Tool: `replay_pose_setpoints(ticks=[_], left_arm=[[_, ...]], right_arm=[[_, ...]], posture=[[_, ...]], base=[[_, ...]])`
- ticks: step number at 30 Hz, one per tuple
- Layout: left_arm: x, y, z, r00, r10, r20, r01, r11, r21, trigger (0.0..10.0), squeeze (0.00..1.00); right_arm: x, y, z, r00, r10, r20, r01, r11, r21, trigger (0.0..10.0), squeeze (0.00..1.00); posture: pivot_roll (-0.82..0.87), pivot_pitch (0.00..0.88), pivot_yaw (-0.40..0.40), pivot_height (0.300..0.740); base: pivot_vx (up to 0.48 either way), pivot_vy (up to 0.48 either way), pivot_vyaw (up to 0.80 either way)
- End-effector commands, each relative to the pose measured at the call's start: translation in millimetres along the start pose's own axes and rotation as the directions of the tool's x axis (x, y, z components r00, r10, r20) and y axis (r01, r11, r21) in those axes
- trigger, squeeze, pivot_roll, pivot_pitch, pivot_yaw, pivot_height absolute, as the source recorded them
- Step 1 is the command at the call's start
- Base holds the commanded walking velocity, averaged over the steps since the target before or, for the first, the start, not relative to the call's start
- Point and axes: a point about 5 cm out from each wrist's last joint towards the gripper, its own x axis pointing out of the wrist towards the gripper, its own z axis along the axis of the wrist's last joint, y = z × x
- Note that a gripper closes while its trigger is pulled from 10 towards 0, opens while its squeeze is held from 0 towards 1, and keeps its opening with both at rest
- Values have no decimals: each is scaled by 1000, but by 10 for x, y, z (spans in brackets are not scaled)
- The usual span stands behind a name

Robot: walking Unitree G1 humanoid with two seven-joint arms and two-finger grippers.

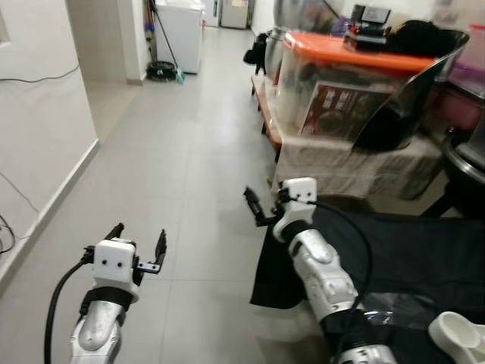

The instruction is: Building children table

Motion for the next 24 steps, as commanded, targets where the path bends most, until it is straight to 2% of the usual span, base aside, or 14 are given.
replay_pose_setpoints(ticks=[1, 9, 11, 13, 14, 15, 24], left_arm=[[-28, -3, -19, 1000, -5, -10, 5, 1000, 2, 10000, 0], [-48, 8, -39, 1000, -3, -25, 3, 1000, 18, 10000, 0], [-75, 23, -51, 999, 4, -32, -4, 1000, 24, 10000, 0], [-94, 32, -60, 999, 9, -38, -8, 1000, 28, 10000, 0], [-94, 32, -60, 999, 9, -38, -8, 1000, 28, 10000, 0], [-98, 34, -62, 999, 10, -39, -9, 1000, 30, 10000, 0], [-98, 46, -68, 999, 11, -41, -9, 999, 32, 10000, 0]], right_arm=[[-22, 48, -35, 1000, 18, -4, -18, 1000, -11, 10000, 0], [-50, 81, -91, 998, 33, -45, -34, 999, -31, 10000, 0], [-85, 100, -118, 996, 74, -59, -74, 997, -3, 10000, 0], [-142, 190, -145, 982, 176, -67, -173, 984, 47, 10000, 0], [-142, 190, -145, 982, 176, -67, -173, 984, 47, 10000, 0], [-185, 276, -161, 965, 252, -75, -249, 967, 47, 10000, 0], [-234, 309, -186, 955, 282, -92, -280, 959, 33, 10000, 0]], posture=[[85, 0, -98, 740], [85, 0, -101, 740], [87, 0, -106, 740], [89, 0, -107, 740], [89, 0, -107, 740], [88, 0, -107, 740], [81, 0, -101, 725]], base=[[0, 0, 0], [0, 0, 0], [0, 0, 0], [0, 0, 0], [0, 0, 0], [0, 0, 0], [0, 0, 0]])
